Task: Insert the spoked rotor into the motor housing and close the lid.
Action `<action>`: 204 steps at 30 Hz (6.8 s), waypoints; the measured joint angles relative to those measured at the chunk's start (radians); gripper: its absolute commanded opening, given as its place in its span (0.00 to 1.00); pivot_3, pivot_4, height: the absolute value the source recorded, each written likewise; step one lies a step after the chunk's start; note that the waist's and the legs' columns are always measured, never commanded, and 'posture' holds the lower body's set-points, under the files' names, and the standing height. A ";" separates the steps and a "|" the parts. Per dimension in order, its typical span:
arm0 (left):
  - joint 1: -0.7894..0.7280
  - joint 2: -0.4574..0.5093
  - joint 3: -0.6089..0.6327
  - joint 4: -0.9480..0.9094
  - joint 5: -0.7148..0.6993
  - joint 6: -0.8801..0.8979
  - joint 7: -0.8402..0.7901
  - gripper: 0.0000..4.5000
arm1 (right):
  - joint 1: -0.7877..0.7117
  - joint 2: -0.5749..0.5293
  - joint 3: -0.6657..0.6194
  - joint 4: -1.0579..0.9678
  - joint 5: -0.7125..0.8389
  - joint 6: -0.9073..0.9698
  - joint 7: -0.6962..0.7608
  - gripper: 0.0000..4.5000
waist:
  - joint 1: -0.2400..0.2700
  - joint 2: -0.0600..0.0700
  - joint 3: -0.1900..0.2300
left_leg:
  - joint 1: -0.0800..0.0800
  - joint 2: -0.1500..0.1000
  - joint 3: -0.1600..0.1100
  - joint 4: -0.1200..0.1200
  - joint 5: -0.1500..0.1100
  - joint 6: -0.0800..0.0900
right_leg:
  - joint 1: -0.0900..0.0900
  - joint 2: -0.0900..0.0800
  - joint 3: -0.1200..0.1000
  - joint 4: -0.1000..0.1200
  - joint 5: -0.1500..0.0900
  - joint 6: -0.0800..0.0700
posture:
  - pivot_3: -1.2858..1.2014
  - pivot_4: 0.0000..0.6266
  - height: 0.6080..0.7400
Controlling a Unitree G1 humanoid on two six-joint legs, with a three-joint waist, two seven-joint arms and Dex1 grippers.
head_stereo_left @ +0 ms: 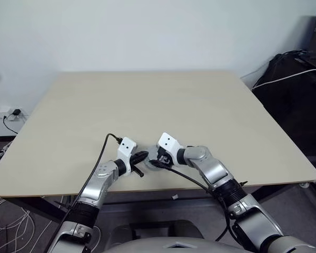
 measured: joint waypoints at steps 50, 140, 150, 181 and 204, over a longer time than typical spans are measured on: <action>0.005 -0.008 -0.004 -0.003 -0.001 -0.007 -0.020 0.00 | 0.093 -0.111 -0.148 -0.219 0.143 0.120 0.000 1.00 | 0.008 -0.001 0.003 | -0.010 -0.001 -0.001 0.000 0.000 0.000 | -0.009 0.000 0.000 -0.002 0.004 0.003 | 0.52 0.00 1.00; -0.009 -0.010 0.012 0.032 0.000 -0.030 -0.024 0.00 | 0.116 0.385 -0.841 -0.122 0.652 0.897 -0.444 1.00 | -0.022 0.003 0.005 | -0.013 -0.001 -0.002 0.000 0.001 0.000 | -0.011 0.000 0.000 -0.001 0.007 0.007 | 0.52 0.00 1.00; -0.010 -0.010 0.012 0.036 0.000 -0.033 -0.024 0.00 | 0.116 0.386 -0.839 -0.116 0.653 0.854 -0.450 0.91 | -0.020 0.005 0.006 | -0.013 -0.001 -0.002 0.000 0.001 0.000 | -0.011 0.000 0.000 -0.001 0.007 0.007 | 0.52 0.00 1.00; -0.014 -0.009 0.035 0.053 0.002 -0.056 -0.026 0.00 | 0.132 0.375 -0.828 -0.159 0.692 0.920 -0.459 0.47 | -0.022 0.005 0.006 | -0.012 -0.001 -0.002 0.000 0.001 0.000 | -0.011 0.000 0.000 -0.001 0.007 0.007 | 0.52 0.00 1.00; 0.181 -0.077 0.127 -0.234 -0.129 -0.062 0.042 0.00 | 0.134 0.373 -0.813 -0.161 0.721 0.912 -0.464 0.47 | -0.023 0.005 0.007 | -0.014 -0.001 -0.002 -0.001 0.000 0.000 | -0.013 0.000 0.000 -0.002 0.007 0.007 | 0.52 0.00 1.00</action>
